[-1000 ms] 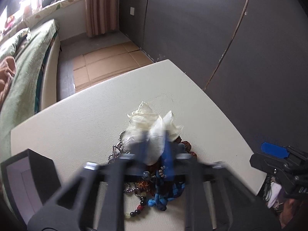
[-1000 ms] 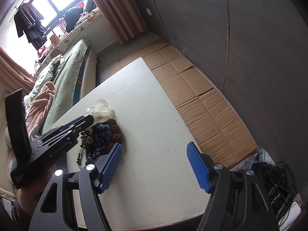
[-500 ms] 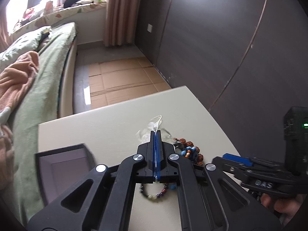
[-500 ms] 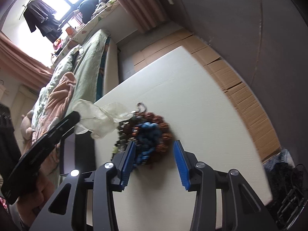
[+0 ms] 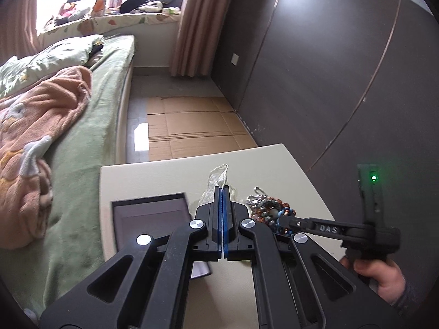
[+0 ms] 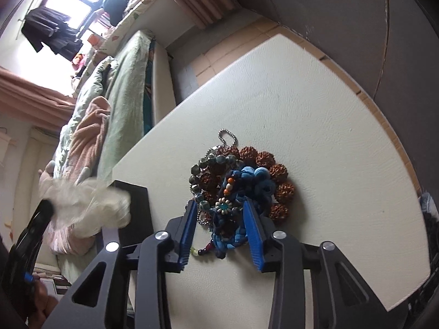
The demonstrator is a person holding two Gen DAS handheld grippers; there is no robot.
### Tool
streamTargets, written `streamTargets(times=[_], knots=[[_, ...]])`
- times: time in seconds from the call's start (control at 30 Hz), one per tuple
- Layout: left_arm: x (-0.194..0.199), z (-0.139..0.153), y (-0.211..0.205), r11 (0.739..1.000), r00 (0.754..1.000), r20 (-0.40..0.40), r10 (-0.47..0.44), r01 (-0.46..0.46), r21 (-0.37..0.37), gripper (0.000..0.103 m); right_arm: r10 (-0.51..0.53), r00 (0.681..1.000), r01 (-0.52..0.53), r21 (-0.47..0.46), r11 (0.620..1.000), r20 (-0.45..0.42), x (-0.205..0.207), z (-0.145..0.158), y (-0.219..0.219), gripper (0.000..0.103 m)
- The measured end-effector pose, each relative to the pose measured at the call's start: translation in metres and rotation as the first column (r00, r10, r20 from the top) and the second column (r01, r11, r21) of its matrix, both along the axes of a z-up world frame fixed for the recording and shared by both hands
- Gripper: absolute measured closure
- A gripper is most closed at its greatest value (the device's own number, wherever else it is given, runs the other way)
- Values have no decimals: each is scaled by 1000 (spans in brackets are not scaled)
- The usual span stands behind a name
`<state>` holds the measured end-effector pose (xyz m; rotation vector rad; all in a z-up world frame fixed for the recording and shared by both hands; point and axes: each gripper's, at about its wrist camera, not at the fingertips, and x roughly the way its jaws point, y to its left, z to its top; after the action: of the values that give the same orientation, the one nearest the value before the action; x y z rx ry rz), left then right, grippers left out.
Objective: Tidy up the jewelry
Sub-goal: 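Drop the white bag into the black box with left tool while right tool grasps blue beaded bracelet, then carry the blue beaded bracelet into the black box and open the right tool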
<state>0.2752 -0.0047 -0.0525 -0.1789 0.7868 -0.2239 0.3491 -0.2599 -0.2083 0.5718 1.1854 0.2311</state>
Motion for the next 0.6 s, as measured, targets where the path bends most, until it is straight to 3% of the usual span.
streamTargets(times=[0.1, 0.17, 0.37, 0.4, 0.43, 0.5, 0.6], knots=[[-7, 1, 16, 1000, 1000, 2, 24, -24, -5, 101, -8, 1000, 8, 2, 1000, -14, 5, -7, 7, 73], [-11, 0, 27, 999, 999, 2, 39, -39, -8, 101, -3, 1000, 3, 13, 1000, -5, 8, -7, 8, 90], [-17, -6, 45, 998, 998, -18, 58, -58, -32, 98, -13, 998, 14, -5, 1000, 54, 1, 12, 8, 92], [-17, -7, 47, 998, 998, -27, 61, -62, -31, 83, -12, 998, 12, -3, 1000, 68, -2, 18, 8, 92], [-17, -8, 48, 997, 997, -29, 66, -67, -31, 52, -9, 997, 9, -1, 1000, 82, -5, 23, 9, 92], [-22, -6, 54, 996, 997, 1, 82, -82, -42, 25, 3, 994, -3, 4, 1000, 111, -12, 35, 10, 92], [-27, -6, 63, 995, 996, 11, 87, -87, -49, 18, 30, 987, -32, 9, 999, 158, -21, 55, 17, 92]])
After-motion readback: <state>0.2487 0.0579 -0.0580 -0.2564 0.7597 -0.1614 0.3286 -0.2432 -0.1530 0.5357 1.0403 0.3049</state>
